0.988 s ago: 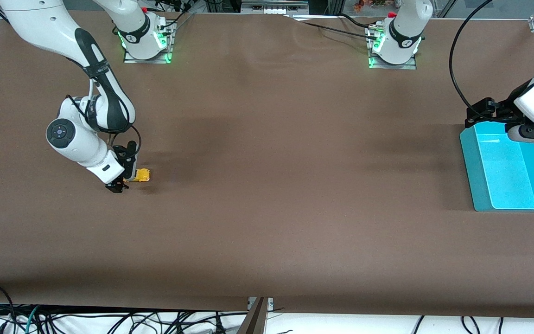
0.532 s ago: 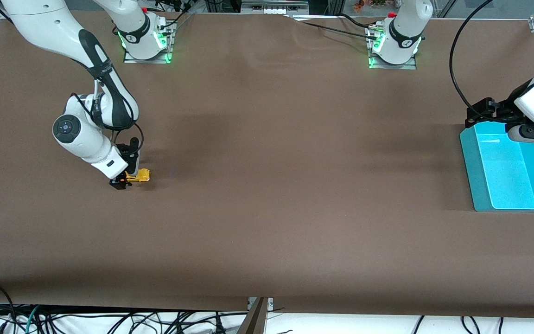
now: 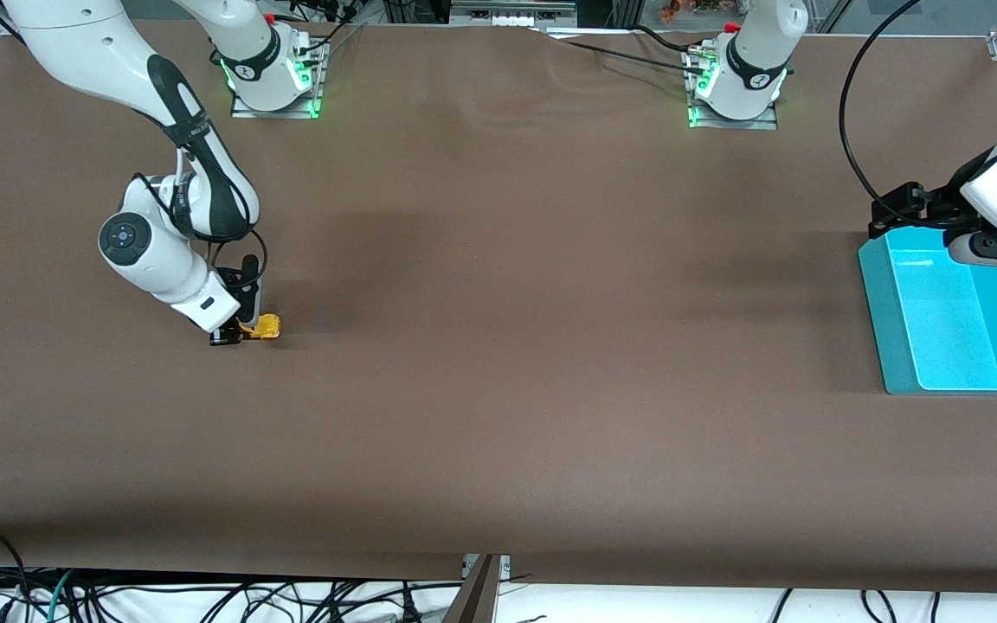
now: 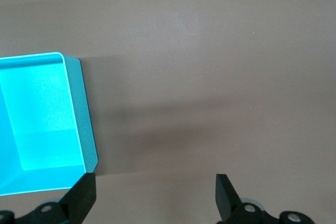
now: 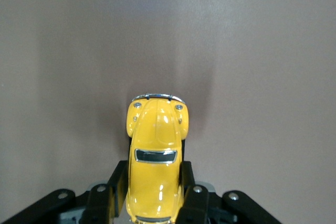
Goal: Wind and store yellow beetle car
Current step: 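Drag the car backward along the table with the right gripper to wind it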
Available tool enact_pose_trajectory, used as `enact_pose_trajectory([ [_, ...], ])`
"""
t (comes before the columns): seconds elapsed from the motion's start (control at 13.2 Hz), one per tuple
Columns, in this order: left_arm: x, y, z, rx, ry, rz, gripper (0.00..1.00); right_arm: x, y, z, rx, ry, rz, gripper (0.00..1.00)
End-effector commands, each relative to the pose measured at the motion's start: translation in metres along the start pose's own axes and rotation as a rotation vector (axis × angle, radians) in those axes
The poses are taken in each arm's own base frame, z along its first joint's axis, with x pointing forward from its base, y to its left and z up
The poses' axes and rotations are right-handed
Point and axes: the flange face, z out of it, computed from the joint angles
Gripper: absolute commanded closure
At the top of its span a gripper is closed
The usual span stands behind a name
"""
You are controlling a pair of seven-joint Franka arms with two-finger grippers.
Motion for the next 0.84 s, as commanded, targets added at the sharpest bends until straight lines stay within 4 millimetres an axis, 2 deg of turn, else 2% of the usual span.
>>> enact_pose_trajectory([
  [0.0, 0.002, -0.003, -0.006, -0.003, -0.005, 0.015, 0.00, -0.040, -0.011, 0.018, 0.023, -0.002, -0.017, 0.68],
  [0.15, 0.002, -0.003, -0.006, -0.003, -0.006, 0.017, 0.00, -0.092, -0.018, 0.027, 0.033, -0.002, -0.028, 0.68],
  [0.23, 0.002, -0.003, -0.006, -0.003, -0.006, 0.017, 0.00, -0.125, -0.022, 0.030, 0.026, -0.003, -0.039, 0.68],
  [0.3, 0.002, -0.003, -0.006, -0.003, -0.006, 0.017, 0.00, -0.150, -0.025, 0.037, 0.028, -0.002, -0.054, 0.68],
  [0.38, 0.002, -0.003, -0.006, -0.003, -0.006, 0.017, 0.00, -0.167, -0.027, 0.038, 0.025, -0.003, -0.050, 0.68],
  [0.53, 0.002, -0.003, -0.006, -0.003, -0.006, 0.017, 0.00, -0.185, -0.034, 0.043, 0.030, -0.001, -0.034, 0.67],
  [0.68, 0.002, -0.003, -0.005, -0.003, -0.008, 0.017, 0.00, -0.187, -0.034, 0.043, 0.029, 0.000, -0.032, 0.67],
  [0.76, 0.002, -0.003, -0.006, -0.003, -0.006, 0.017, 0.00, -0.186, -0.034, 0.043, 0.029, 0.001, -0.031, 0.62],
])
